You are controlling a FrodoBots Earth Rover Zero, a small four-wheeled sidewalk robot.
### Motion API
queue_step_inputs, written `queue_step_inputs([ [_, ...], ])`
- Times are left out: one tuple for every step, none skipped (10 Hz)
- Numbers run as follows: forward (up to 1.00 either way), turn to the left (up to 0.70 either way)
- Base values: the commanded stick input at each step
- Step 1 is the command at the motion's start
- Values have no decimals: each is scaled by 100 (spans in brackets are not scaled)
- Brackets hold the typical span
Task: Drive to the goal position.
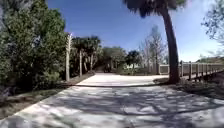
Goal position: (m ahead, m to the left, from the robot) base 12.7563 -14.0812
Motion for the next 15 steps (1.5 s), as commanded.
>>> queue_step_inputs([
  [100, -11],
  [100, -11],
  [100, -11],
  [100, -12],
  [100, -13],
  [100, -12],
  [100, -13],
  [100, -13],
  [100, -13],
  [100, -13],
  [100, -13],
  [100, -13],
  [100, -13],
  [100, -13],
  [100, -13],
])
